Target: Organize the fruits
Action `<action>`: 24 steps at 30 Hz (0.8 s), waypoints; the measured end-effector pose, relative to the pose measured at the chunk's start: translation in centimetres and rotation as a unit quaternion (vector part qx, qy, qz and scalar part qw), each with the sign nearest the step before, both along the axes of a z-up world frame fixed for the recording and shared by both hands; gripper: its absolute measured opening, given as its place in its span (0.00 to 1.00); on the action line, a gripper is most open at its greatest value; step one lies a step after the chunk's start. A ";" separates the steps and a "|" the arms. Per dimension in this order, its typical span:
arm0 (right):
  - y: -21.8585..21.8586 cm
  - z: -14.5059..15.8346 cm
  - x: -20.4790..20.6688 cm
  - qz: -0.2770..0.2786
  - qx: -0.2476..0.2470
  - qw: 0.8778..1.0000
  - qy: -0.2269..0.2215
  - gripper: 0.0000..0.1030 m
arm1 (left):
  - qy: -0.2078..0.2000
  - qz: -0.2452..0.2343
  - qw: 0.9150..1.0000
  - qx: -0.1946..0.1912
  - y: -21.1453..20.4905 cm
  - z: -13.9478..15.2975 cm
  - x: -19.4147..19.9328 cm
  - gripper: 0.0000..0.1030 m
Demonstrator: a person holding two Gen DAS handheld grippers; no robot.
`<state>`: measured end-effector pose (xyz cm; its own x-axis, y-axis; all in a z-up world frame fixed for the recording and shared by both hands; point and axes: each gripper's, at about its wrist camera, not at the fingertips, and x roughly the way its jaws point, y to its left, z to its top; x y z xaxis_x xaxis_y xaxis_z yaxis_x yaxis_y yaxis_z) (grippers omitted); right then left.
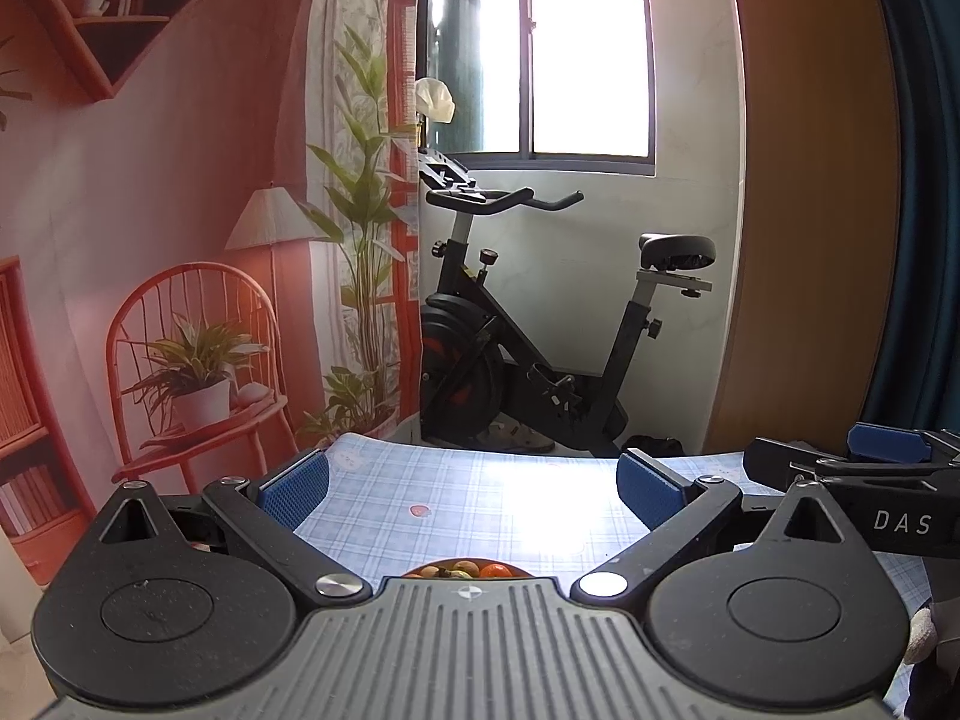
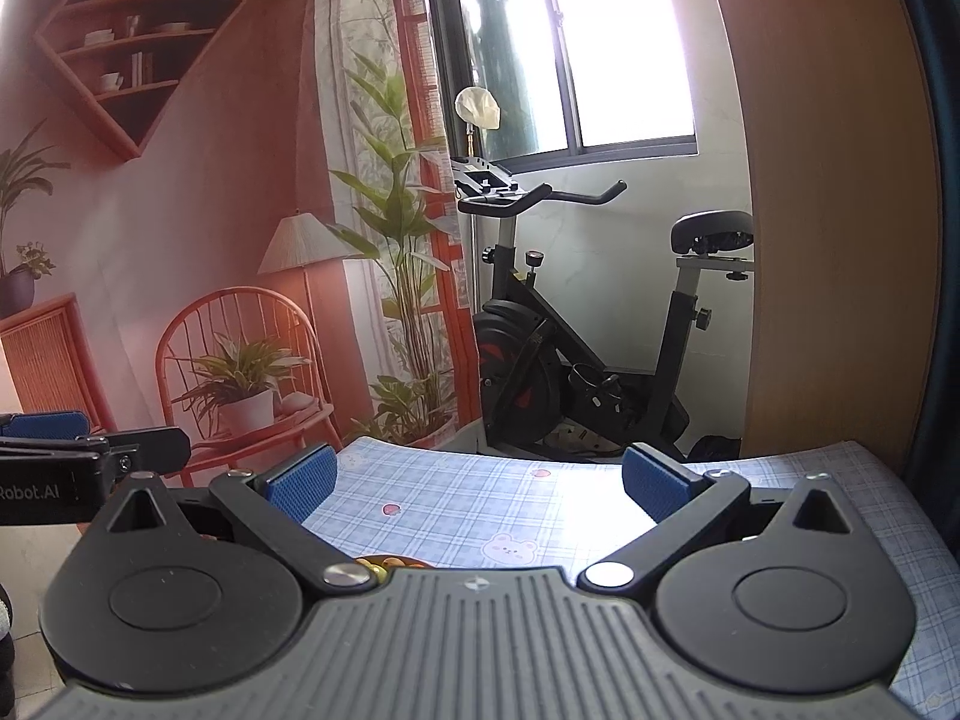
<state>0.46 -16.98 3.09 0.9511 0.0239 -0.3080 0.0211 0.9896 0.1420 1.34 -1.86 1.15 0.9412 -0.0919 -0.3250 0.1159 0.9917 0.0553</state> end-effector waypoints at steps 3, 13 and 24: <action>-0.1 0.0 0.0 0.000 0.000 1.000 0.000 1.00 | -0.002 0.001 1.000 -0.002 0.2 0.1 -0.1 1.00; 0.1 0.3 -0.3 0.002 -0.012 1.000 0.000 1.00 | -0.004 0.002 1.000 0.001 0.1 -0.2 -0.3 1.00; 0.1 0.4 -0.6 0.000 -0.016 1.000 -0.002 1.00 | -0.002 0.000 1.000 -0.004 0.1 -0.2 -0.3 1.00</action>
<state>-0.15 -16.92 3.51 0.9522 0.0136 -0.3051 0.0211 0.9937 0.1101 1.08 -1.77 0.92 0.9424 -0.0951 -0.3208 0.1165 0.9920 0.0482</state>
